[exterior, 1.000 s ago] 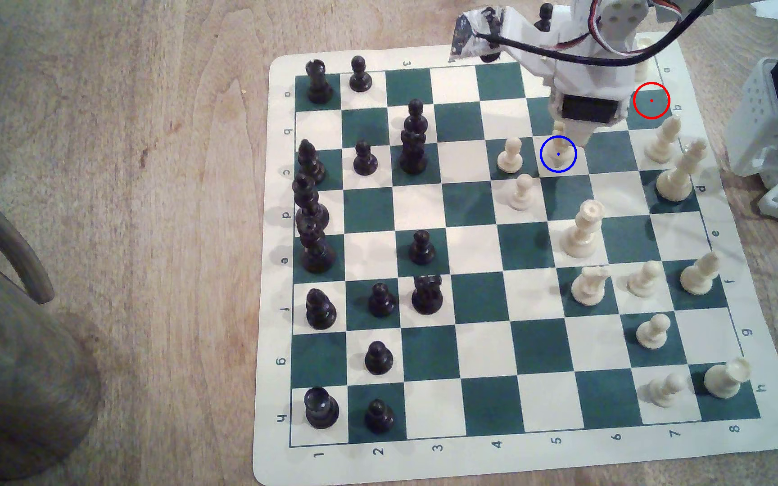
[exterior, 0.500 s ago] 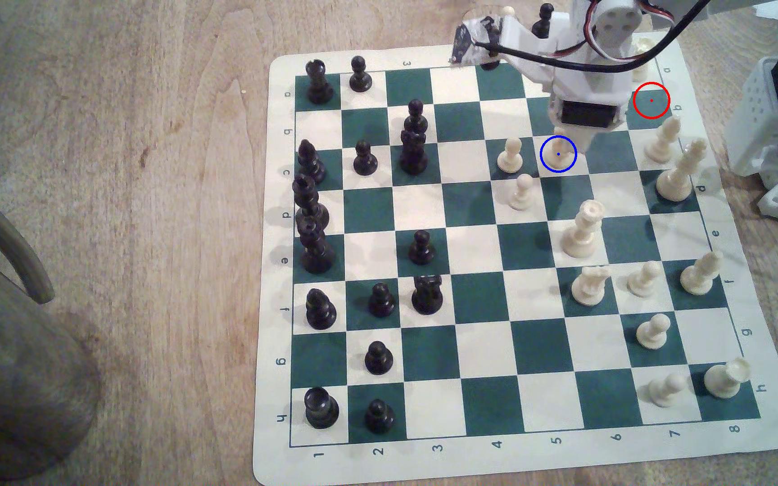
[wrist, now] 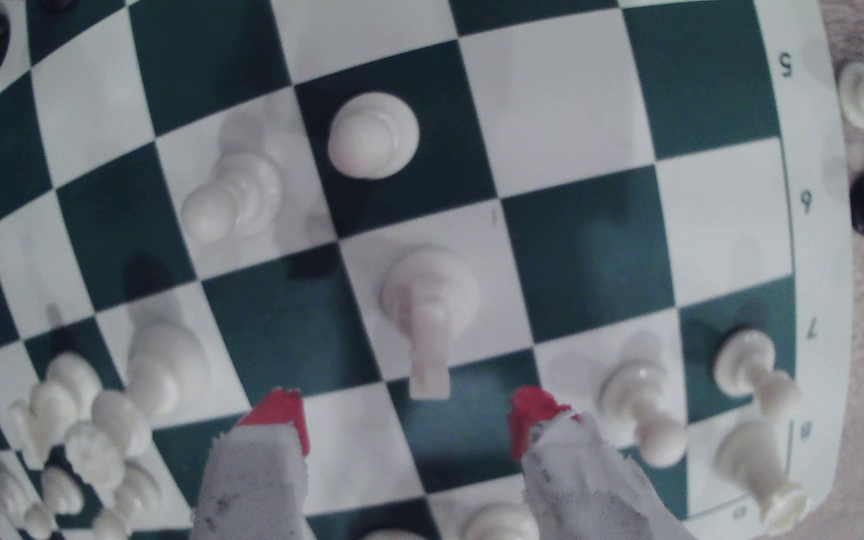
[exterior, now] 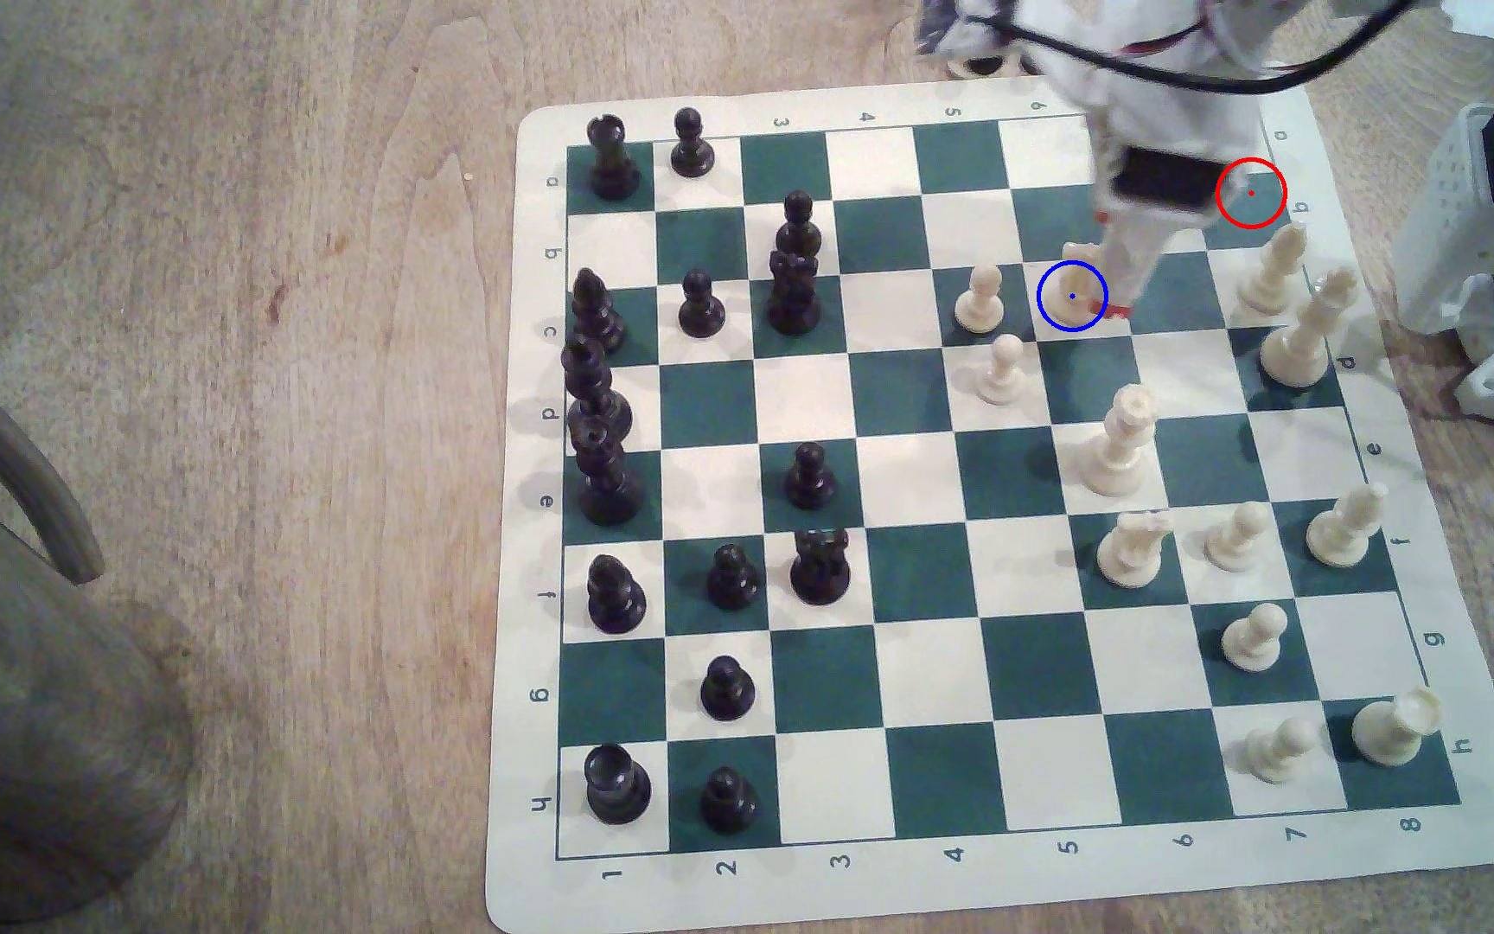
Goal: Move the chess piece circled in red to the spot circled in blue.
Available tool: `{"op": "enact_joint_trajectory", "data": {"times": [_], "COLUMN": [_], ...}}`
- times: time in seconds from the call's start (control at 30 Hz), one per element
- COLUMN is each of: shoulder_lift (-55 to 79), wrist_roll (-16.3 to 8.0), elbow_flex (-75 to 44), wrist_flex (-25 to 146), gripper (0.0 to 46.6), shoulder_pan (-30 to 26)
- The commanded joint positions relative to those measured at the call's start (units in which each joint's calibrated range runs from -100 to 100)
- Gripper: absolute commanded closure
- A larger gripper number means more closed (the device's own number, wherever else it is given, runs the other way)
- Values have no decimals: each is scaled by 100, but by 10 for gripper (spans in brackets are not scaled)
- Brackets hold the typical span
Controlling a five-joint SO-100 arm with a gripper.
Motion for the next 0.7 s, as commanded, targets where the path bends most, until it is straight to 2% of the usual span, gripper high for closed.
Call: {"op": "enact_joint_trajectory", "data": {"times": [0.0, 0.17, 0.27, 0.4, 0.57, 0.67], "shoulder_lift": [-1310, -2185, -2694, -4052, -5207, -5342], "wrist_roll": [15, -88, -88, -44, -156, -225], "elbow_flex": [-16, 2, 337, 872, 1851, 2160], "wrist_flex": [385, 811, 770, 1261, 1573, 1614], "gripper": [260, 278, 297, 295, 318, 328], "shoulder_pan": [43, -106, 4, 160, -309, -426]}}
